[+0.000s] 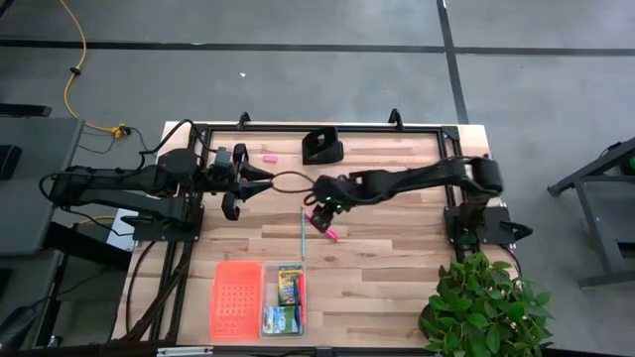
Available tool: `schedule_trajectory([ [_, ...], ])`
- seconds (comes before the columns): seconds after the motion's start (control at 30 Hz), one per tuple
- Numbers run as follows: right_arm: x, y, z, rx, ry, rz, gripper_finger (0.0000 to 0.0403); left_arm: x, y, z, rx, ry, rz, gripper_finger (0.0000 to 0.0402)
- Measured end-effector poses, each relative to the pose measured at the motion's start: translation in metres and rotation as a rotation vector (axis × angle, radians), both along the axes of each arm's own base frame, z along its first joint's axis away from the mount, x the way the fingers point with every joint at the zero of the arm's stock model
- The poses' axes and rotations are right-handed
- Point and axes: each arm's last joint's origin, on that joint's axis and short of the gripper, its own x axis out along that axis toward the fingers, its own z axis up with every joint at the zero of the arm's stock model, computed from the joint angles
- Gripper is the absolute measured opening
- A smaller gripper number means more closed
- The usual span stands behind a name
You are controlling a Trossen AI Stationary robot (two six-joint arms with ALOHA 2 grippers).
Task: Pack school essentials
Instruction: Put the pink pen into the supply box
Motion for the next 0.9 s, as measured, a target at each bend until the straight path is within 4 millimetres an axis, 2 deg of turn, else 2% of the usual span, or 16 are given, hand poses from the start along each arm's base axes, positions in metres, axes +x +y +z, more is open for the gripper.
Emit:
schedule_trajectory([
  [0.17,0.018,0.000,-0.033,0.030,0.109,-0.043,0.0189,0.000,0.000,0.000,0.000,0.000,-0.001,0.0103],
  [0.33,0.023,0.000,-0.057,0.055,0.188,-0.090,0.0189,0.000,0.000,0.000,0.000,0.000,-0.001,0.0103],
  [0.9,0.027,0.008,-0.079,0.104,0.233,-0.068,0.0189,0.000,0.000,0.000,0.000,-0.001,0.002,0.0104],
])
